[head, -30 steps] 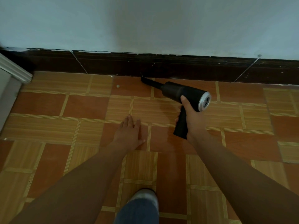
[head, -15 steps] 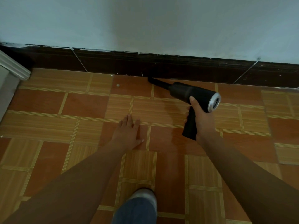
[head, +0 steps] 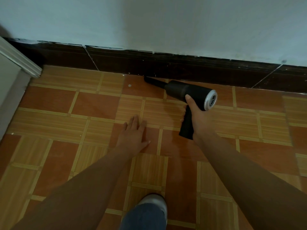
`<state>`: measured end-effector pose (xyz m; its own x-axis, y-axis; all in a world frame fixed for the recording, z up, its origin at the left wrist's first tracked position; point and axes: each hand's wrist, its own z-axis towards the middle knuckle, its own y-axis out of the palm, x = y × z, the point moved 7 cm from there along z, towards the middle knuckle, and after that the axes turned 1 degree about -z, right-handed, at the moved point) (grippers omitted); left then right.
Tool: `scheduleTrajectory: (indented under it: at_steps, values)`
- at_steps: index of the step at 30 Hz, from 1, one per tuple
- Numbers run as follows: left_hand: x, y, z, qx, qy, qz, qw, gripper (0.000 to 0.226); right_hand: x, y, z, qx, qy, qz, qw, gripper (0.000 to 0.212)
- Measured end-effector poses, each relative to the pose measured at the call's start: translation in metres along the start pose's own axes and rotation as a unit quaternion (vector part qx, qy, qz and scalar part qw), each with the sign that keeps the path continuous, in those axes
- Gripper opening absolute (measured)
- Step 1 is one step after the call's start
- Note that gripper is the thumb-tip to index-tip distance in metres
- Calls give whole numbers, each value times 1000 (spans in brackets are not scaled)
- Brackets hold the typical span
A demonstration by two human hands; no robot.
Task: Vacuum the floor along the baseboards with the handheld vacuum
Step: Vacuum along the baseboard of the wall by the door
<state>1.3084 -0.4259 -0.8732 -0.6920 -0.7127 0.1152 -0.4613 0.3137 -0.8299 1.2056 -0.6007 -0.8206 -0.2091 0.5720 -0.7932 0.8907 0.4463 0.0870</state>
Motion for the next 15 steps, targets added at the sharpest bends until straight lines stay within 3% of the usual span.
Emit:
scheduleTrajectory:
  at_steps: [5, 10, 15]
  values:
    - [-12, -2, -2, -4, -44, 20, 999, 82, 2, 14, 1, -10, 4, 13, 1000, 25]
    - [-11, -4, -1, -16, -38, 48, 998, 82, 4, 21, 4, -2, 11, 2, 1000, 35]
    - [-9, -5, 2, -24, -34, 72, 997, 82, 3, 18, 5, -8, 3, -1, 1000, 32]
